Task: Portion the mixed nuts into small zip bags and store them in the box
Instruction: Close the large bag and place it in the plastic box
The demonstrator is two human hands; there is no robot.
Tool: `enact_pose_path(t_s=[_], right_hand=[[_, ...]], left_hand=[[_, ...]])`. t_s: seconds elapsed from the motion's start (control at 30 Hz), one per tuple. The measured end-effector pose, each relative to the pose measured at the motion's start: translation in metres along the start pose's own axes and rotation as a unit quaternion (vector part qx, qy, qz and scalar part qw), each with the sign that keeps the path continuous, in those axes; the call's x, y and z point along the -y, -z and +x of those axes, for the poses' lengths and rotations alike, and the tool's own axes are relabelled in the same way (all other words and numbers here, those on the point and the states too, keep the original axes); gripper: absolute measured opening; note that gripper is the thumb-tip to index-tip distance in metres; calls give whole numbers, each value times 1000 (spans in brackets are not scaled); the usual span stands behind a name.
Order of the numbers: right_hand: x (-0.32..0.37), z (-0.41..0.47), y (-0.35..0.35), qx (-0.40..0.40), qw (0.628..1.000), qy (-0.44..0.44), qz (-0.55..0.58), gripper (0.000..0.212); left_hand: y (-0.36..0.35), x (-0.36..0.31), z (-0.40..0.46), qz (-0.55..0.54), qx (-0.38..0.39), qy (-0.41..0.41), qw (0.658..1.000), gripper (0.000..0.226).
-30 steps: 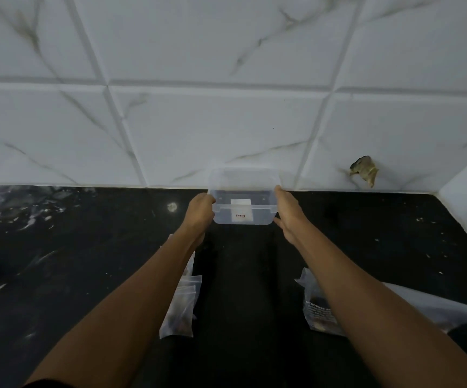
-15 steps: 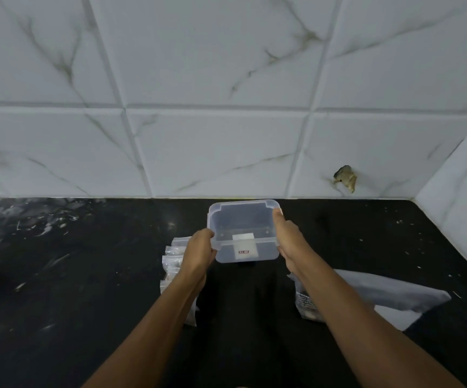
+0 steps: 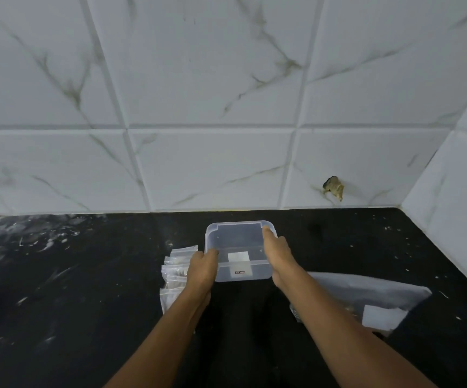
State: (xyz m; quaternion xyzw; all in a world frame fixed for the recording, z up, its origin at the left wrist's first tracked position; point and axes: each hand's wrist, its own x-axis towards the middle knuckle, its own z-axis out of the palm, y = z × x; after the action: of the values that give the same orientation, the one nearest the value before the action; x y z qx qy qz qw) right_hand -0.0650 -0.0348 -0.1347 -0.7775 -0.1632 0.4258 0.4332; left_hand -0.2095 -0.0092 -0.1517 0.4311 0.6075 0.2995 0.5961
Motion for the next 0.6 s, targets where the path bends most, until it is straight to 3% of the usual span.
enact_pose_path(t_s=[0.07,0.13,0.27,0.37,0.6], right_hand=[[5,-16,9,7,999,46,3,57],[8,-36,26,16,994,109,20,57],[3,-70,80,-8,978,196,67,51],[-13,-73,128,-89,975,195,56,44],[-59,-53,203,-286,949,121,44,56]], left_hand=[[-2,-3,-10,22,-7,-22,999,40],[-3,-5,-26,35,-28,-76,996,44],[-9,1,-49,46,-12,-205,978,34],[-23,11,-54,108,30,-213,971,44],[-67,26,-61,163,205,-150,953,65]])
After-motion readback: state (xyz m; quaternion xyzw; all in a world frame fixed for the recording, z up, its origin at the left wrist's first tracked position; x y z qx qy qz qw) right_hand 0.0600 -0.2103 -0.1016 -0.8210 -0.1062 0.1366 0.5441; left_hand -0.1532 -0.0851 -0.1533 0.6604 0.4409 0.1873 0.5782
